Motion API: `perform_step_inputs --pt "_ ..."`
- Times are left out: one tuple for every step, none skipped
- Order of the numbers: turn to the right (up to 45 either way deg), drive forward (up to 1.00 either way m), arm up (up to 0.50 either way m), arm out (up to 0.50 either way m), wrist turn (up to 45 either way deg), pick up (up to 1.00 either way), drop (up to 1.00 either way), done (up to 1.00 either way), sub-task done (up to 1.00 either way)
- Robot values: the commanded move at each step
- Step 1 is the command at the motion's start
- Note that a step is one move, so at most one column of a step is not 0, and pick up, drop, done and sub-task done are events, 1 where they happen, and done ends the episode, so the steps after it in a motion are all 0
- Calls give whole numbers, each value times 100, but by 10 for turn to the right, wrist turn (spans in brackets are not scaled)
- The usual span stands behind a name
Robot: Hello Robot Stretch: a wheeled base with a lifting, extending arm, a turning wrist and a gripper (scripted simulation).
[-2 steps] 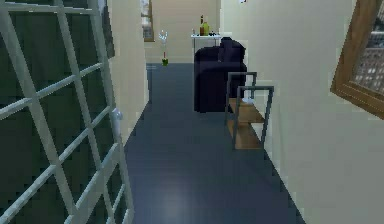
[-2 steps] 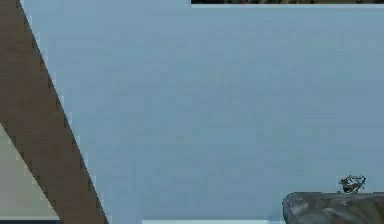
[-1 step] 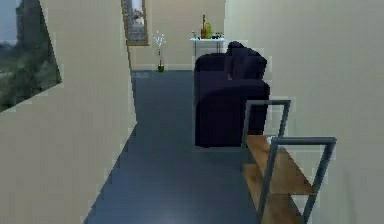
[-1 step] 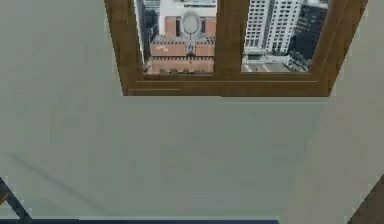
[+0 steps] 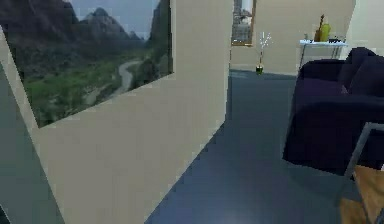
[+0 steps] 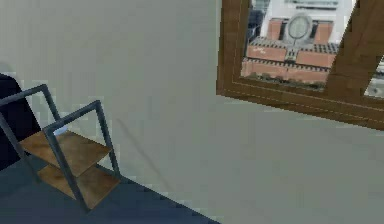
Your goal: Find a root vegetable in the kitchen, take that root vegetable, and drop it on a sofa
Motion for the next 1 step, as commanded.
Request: perform_step_inputs --pt "0 5 0 0 0 0 0 0 0"
